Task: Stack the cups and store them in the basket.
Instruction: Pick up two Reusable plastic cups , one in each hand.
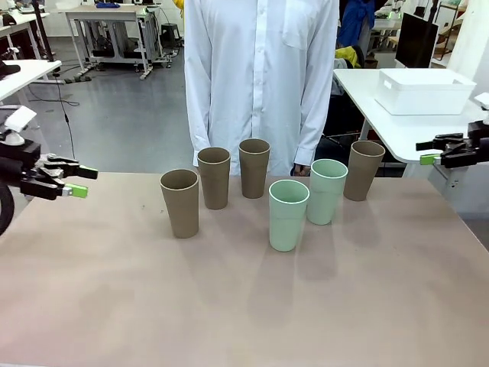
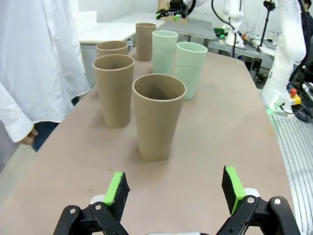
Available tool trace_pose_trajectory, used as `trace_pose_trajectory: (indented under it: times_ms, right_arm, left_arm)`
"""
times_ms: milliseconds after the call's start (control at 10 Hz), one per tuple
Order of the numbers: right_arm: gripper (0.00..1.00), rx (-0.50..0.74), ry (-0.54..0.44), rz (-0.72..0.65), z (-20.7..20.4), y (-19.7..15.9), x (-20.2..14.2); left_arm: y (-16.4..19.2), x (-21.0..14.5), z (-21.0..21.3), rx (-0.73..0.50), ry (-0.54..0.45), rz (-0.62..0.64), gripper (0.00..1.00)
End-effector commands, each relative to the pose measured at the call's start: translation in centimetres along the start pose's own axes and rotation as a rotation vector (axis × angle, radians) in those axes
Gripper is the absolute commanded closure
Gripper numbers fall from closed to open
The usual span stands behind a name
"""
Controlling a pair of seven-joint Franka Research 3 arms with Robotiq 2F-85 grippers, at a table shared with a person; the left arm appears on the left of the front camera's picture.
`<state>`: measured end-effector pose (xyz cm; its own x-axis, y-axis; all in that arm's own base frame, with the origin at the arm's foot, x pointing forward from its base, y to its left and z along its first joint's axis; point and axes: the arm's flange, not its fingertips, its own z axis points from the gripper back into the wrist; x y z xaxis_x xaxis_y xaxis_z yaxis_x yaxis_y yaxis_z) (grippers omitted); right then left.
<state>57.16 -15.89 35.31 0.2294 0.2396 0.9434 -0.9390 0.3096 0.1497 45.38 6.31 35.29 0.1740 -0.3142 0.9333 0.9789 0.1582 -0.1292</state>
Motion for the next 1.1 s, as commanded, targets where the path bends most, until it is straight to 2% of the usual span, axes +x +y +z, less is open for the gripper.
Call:
trace_pose_trajectory:
  times_ms: [0,200,500,1000]
  right_arm:
    - [0.00,0.105,-0.074,0.062,-1.2,-3.2,-0.8]
    - [0.00,0.165,-0.121,0.091,-3.7,-5.6,-2.7]
    - [0.00,0.157,-0.177,0.114,-6.8,-7.8,-5.9]
    - [0.00,0.138,-0.238,0.076,-9.2,-10.3,-8.2]
  left_arm:
    - [2.7,-1.5,-2.5,-0.048,-0.047,-0.042,0.00]
    - [3.4,-3.1,-3.5,-0.062,-0.116,-0.106,0.00]
    - [4.1,-5.6,-6.6,-0.103,-0.196,-0.159,0.00]
    - [4.5,-7.0,-9.3,-0.101,-0.228,-0.192,0.00]
